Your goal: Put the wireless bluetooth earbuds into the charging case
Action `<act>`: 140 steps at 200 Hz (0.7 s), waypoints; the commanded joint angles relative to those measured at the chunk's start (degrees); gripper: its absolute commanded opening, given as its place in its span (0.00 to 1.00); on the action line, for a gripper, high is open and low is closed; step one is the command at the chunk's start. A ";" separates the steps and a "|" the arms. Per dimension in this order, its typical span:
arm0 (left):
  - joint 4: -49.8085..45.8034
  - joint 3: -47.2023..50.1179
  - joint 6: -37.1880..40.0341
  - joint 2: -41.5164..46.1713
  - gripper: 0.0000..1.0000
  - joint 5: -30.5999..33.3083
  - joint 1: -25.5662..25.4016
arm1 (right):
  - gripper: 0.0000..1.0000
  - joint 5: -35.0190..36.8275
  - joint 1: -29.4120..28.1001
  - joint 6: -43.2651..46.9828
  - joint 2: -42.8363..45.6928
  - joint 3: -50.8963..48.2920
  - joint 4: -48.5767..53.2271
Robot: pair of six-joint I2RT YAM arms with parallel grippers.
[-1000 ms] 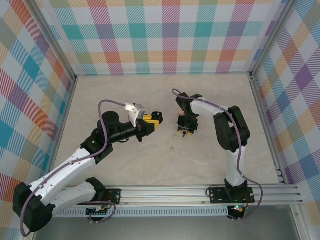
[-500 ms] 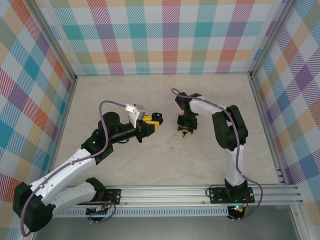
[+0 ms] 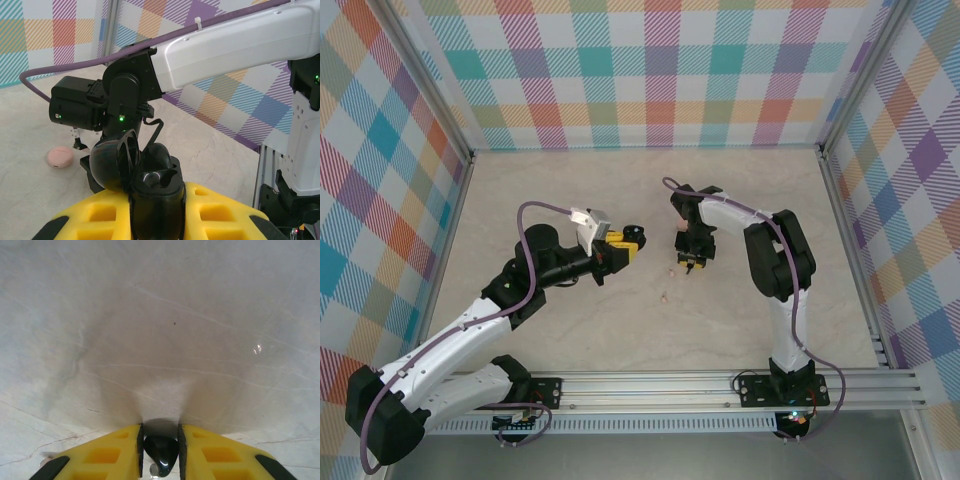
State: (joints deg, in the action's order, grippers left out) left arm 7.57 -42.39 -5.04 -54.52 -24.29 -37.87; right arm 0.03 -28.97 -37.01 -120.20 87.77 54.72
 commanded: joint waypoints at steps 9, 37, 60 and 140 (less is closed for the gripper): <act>0.42 0.74 0.31 1.17 0.19 1.07 -0.67 | 0.26 -0.60 -0.74 2.23 0.34 -0.28 -2.12; -0.05 0.74 -0.94 0.45 0.20 2.09 -0.67 | 0.26 -0.04 -0.67 3.40 2.79 -1.79 -3.92; -0.76 0.43 -2.65 -1.46 0.20 4.16 -0.52 | 0.26 0.22 -0.65 4.19 5.70 -3.96 -6.09; -0.77 0.72 -9.30 -9.16 0.19 8.14 2.86 | 0.26 1.24 -0.38 5.37 19.26 -11.15 -12.04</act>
State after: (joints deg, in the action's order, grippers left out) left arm 7.03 -42.00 -11.22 -62.17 -16.84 -36.53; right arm 1.02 -29.26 -32.95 -105.34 78.02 44.86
